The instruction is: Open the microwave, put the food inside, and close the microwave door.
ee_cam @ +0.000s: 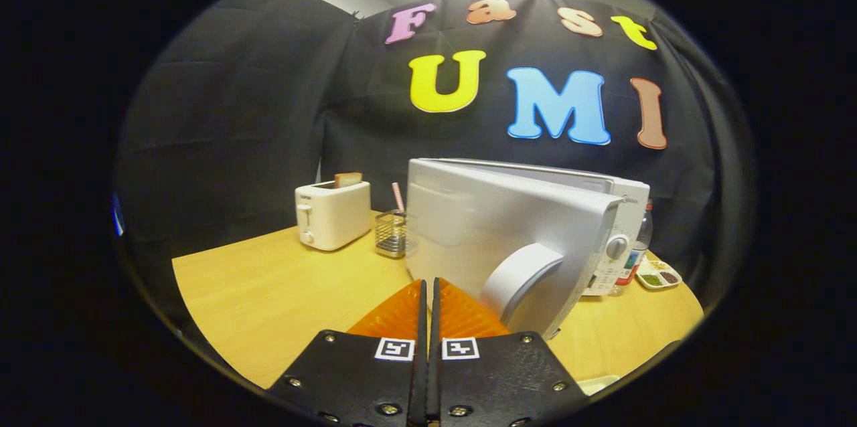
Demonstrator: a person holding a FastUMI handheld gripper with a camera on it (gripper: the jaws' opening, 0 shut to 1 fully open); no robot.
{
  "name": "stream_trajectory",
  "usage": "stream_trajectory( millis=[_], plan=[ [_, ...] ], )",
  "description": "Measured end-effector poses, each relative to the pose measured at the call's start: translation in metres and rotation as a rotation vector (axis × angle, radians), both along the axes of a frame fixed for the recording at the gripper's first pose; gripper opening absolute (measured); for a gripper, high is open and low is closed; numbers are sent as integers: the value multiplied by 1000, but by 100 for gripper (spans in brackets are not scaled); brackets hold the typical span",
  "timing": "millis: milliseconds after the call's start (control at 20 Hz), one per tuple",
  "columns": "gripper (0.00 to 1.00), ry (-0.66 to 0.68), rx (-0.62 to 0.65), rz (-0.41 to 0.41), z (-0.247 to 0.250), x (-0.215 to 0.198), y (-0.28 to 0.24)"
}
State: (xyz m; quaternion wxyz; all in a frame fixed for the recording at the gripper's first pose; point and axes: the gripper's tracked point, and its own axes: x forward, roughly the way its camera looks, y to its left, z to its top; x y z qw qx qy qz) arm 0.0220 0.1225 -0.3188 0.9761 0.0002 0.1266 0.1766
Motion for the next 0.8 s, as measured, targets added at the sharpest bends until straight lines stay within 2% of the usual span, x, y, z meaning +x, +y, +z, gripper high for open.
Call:
stream_trajectory(
  millis=[350, 800],
  plan=[
    [1, -69, -84, -143, 1, 55, -72],
    [1, -47, -71, -271, -13, 127, -112]
  ],
)
